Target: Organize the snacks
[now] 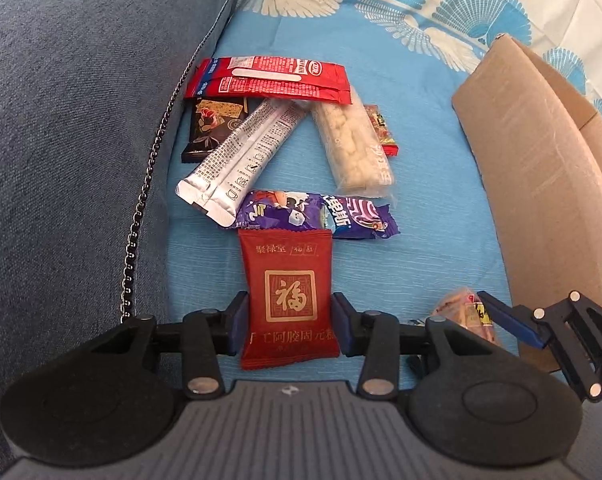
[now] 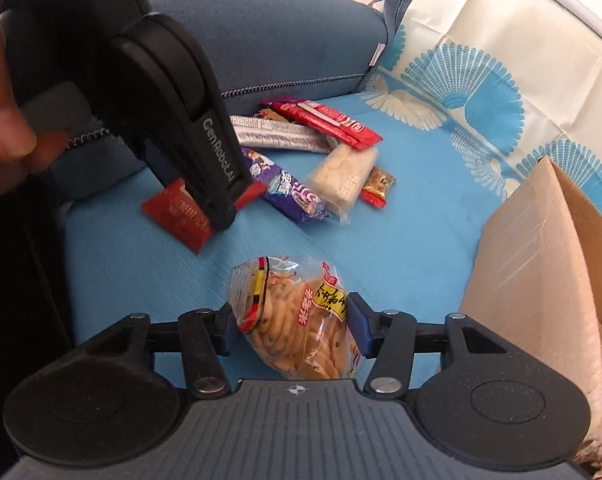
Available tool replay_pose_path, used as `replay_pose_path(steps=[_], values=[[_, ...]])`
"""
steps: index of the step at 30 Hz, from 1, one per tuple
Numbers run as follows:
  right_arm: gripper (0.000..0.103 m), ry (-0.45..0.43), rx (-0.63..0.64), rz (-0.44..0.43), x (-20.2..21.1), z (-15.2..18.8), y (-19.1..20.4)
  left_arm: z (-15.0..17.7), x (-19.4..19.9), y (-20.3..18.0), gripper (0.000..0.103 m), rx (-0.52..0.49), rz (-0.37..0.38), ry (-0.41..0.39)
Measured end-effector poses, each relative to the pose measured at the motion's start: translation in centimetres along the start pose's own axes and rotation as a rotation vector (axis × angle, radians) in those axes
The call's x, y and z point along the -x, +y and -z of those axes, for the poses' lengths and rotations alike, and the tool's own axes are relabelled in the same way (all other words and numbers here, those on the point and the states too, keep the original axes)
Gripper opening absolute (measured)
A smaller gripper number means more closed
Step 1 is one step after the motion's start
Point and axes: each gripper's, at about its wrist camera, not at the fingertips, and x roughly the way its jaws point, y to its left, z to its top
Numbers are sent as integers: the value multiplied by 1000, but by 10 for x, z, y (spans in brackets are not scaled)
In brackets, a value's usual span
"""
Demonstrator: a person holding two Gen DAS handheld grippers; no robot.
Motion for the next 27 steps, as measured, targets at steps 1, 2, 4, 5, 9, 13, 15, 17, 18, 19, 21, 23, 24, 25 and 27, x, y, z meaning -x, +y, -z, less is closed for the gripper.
replay_pose_path(steps=[1, 2, 4, 5, 9, 13, 15, 17, 18, 19, 21, 23, 24, 25, 27], values=[[56, -8, -17, -8, 2, -1, -2, 0, 0, 0, 48, 1, 10, 5], [56, -14, -34, -14, 4, -1, -4, 0, -1, 0, 48, 0, 18, 11], [56, -9, -47, -14, 3, 0, -5, -1, -3, 1, 48, 10, 21, 23], [56, -4, -46, -12, 4, 1, -5, -2, -5, 1, 48, 11, 19, 28], [55, 7, -30, -12, -2, 1, -5, -2, -6, -4, 49, -14, 1, 25], [53, 4, -33, -13, 1, 2, -4, -1, -6, -6, 49, -22, -6, 22], [51, 1, -39, -16, 1, 2, -6, -1, -6, -6, 49, -24, -7, 22], [50, -5, -47, -15, 2, 1, -7, -2, -7, -6, 49, -28, -9, 21], [49, -12, -50, -15, 4, 0, -8, -2, -6, -6, 49, -29, -10, 21], [49, -20, -55, -14, 6, 0, -8, -2, -7, -6, 49, -30, -11, 20], [48, -32, -61, -9, 10, -1, -9, -2, -6, -6, 48, -31, -11, 17], [48, -41, -65, -5, 14, -1, -10, -1, -6, -6, 48, -31, -10, 15], [48, -44, -65, -4, 16, -1, -10, -1, -5, -6, 48, -31, -9, 13], [48, -46, -66, -1, 17, -1, -10, -1, -5, -6, 48, -30, -7, 11], [48, -47, -68, 1, 20, 1, -10, -1, -3, -5, 48, -29, 0, 3]])
